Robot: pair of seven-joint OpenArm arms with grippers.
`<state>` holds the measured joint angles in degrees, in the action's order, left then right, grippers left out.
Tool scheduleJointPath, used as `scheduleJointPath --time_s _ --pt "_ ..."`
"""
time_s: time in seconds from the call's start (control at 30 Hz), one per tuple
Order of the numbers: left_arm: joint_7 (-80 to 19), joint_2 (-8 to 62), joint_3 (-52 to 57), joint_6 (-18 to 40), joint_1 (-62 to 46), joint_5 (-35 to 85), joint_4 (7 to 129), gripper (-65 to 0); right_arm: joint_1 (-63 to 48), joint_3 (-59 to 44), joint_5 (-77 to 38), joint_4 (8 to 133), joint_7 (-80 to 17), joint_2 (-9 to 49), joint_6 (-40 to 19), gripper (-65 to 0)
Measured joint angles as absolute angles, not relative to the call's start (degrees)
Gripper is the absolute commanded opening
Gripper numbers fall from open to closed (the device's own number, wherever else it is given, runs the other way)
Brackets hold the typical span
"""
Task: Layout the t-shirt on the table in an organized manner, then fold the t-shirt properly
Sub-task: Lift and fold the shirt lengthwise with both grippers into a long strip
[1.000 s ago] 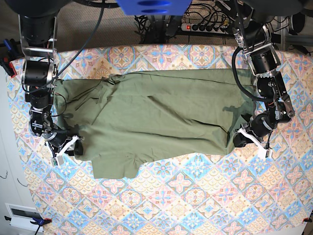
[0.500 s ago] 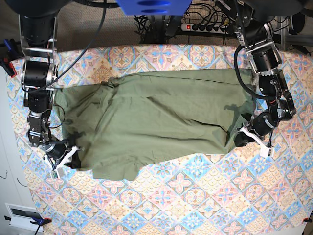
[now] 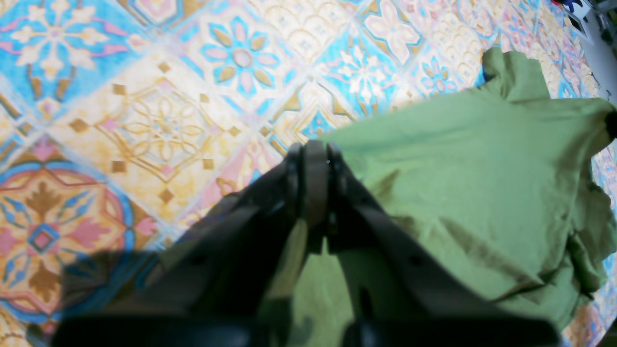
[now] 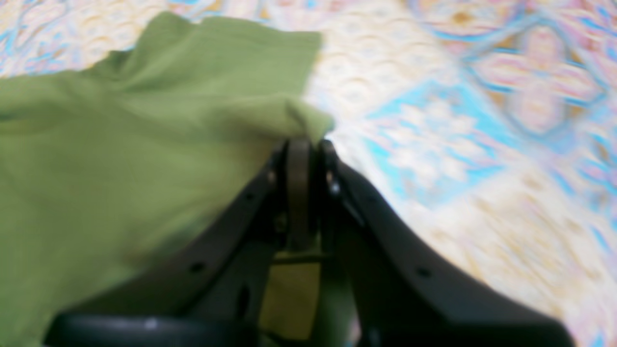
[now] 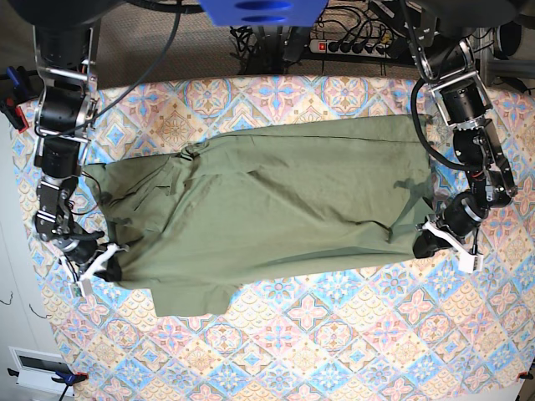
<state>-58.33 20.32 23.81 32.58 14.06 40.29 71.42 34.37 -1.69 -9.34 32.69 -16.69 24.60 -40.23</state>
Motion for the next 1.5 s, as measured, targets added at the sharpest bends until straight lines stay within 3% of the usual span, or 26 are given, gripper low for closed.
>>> scheduleJointPath --time_s 0.33,0.7,0.8,1.03,1.23,1.5 --pt "-56.8 26.4 23.8 32.8 13.3 44.2 71.5 -65.0 31.9 -4.0 -9.4 32.8 -16.7 24.3 -40.5 -62.6" --pt "-56.8 27.2 23.5 32.4 7.6 52.6 71.8 -65.0 23.3 -5.1 -9.5 49.5 -22.2 24.7 -40.2 -62.6" --pt "-56.5 27.0 23.5 32.7 3.7 53.2 78.2 -65.0 21.4 -7.3 -9.1 50.2 -22.9 24.6 -40.2 -62.6" --pt "-56.7 27.2 23.4 32.8 -3.9 53.0 87.9 -65.0 19.8 -9.9 -9.3 50.3 -22.8 24.8 -40.1 -62.6" --pt "-56.5 27.3 23.4 32.8 -7.7 52.4 88.4 -65.0 17.1 -9.4 -17.9 50.6 -22.4 26.5 -40.5 -62.6" --pt "-56.4 27.0 22.1 32.6 -9.0 47.1 88.3 -65.0 13.3 -9.7 -20.5 56.4 -27.2 27.9 -40.2 -62.6"
